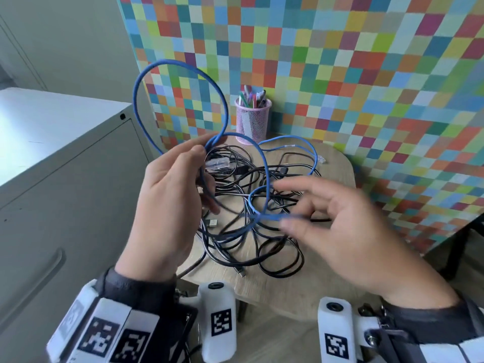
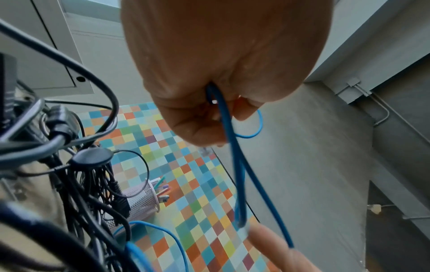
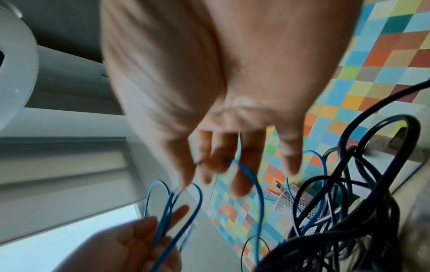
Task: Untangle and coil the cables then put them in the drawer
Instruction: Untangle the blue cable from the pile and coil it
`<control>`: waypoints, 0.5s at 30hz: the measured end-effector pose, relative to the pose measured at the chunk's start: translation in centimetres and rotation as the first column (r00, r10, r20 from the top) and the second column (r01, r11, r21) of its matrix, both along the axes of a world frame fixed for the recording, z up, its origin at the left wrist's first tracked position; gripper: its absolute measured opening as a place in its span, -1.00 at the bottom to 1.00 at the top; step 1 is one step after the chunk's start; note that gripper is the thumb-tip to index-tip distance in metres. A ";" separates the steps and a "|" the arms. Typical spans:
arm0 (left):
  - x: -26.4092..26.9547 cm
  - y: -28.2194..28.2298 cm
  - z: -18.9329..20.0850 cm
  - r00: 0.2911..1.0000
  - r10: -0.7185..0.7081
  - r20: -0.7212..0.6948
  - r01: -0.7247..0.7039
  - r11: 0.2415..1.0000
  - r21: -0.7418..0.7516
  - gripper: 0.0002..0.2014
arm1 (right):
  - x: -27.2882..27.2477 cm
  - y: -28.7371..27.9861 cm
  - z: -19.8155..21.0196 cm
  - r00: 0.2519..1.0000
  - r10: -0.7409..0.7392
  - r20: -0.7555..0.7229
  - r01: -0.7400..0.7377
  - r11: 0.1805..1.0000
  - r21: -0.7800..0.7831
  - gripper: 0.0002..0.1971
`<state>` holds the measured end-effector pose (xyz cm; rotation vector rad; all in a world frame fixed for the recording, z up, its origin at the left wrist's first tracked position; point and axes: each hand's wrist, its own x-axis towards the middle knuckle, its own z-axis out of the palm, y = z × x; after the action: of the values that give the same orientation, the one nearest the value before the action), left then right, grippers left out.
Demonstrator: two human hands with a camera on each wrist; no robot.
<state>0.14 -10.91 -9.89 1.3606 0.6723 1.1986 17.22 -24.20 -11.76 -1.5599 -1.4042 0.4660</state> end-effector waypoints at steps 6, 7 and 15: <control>-0.6 1.2 -0.6 0.987 0.107 -0.116 -0.106 0.994 0.012 -0.67 | 3.3 0.1 -0.3 0.920 -0.272 -0.281 0.354 0.884 0.305 -0.75; -0.7 1.4 -0.7 0.983 0.128 -0.134 -0.125 0.992 0.030 -0.69 | 3.7 0.0 -0.3 0.904 -0.298 -0.305 0.389 0.872 0.299 -0.72; -0.8 1.6 -1.0 0.948 0.172 -0.268 -0.113 0.969 0.221 -0.76 | 4.4 -0.1 -0.8 0.886 -0.267 -0.379 0.377 0.890 0.256 -0.67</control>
<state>-0.65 -9.36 -10.84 1.7020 0.8846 1.2220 21.60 -24.31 -12.58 -1.3364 -0.8795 0.2606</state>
